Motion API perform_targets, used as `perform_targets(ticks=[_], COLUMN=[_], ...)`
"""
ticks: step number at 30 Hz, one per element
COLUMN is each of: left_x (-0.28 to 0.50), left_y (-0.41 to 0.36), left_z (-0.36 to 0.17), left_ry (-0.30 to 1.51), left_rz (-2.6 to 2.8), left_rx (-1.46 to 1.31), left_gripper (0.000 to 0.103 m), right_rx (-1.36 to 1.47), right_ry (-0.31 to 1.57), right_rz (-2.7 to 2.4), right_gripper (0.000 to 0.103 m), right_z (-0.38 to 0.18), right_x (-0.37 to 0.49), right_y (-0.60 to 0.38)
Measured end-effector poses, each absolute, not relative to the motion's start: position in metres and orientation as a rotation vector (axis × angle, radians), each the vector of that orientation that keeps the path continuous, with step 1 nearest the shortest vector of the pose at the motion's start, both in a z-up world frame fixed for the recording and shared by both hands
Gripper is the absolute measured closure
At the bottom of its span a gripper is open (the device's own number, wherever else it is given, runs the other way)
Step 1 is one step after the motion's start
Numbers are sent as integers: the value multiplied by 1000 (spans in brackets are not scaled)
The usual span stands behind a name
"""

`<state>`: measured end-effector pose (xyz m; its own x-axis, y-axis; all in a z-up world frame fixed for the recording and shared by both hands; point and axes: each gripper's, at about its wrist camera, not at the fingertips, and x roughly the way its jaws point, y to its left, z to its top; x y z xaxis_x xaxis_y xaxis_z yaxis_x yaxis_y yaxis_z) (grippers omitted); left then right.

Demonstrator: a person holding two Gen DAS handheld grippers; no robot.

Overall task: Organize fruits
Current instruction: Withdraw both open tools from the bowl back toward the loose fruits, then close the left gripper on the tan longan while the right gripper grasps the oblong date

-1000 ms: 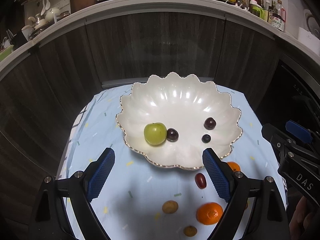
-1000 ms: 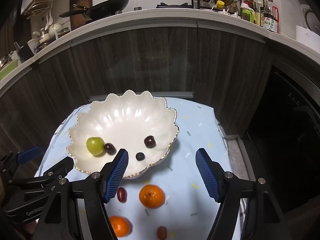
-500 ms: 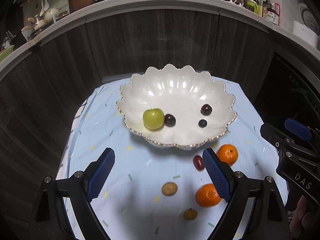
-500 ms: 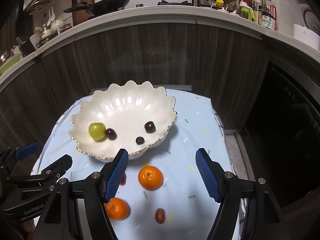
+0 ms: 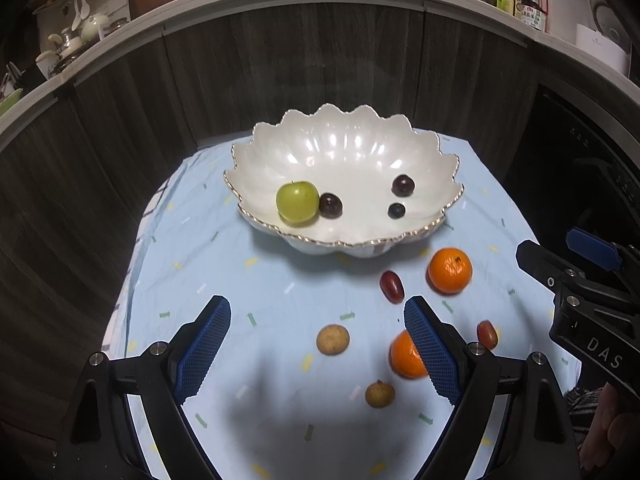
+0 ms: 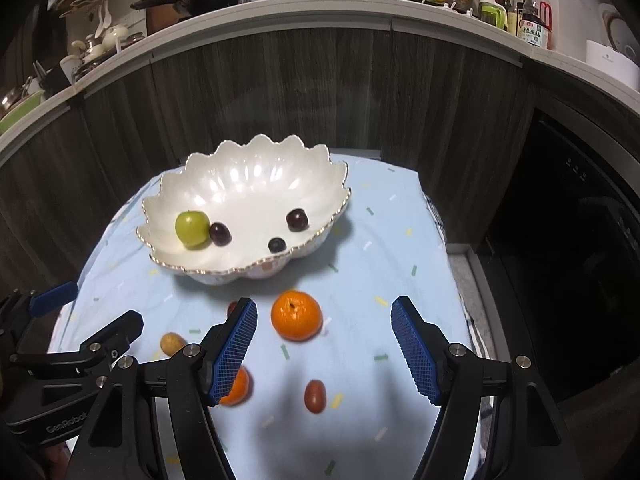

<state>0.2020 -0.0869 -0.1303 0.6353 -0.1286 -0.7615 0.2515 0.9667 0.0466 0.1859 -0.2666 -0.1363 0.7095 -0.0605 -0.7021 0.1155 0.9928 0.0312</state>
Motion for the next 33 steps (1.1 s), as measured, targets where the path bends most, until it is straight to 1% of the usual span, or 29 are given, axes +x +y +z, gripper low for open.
perform_targets(ticks=[24, 28, 33], left_x=[180, 178, 177], left_y=[-96, -99, -104], left_z=[-180, -188, -196], left_ry=[957, 981, 999], left_rz=[-277, -287, -297], left_rx=[188, 193, 199], left_gripper=[17, 21, 22], right_rx=[83, 78, 79], right_ry=[870, 877, 898], right_rz=[-88, -85, -86], right_gripper=[33, 33, 33], right_z=[-177, -180, -185], right_x=[173, 174, 176], right_y=[-267, -265, -265])
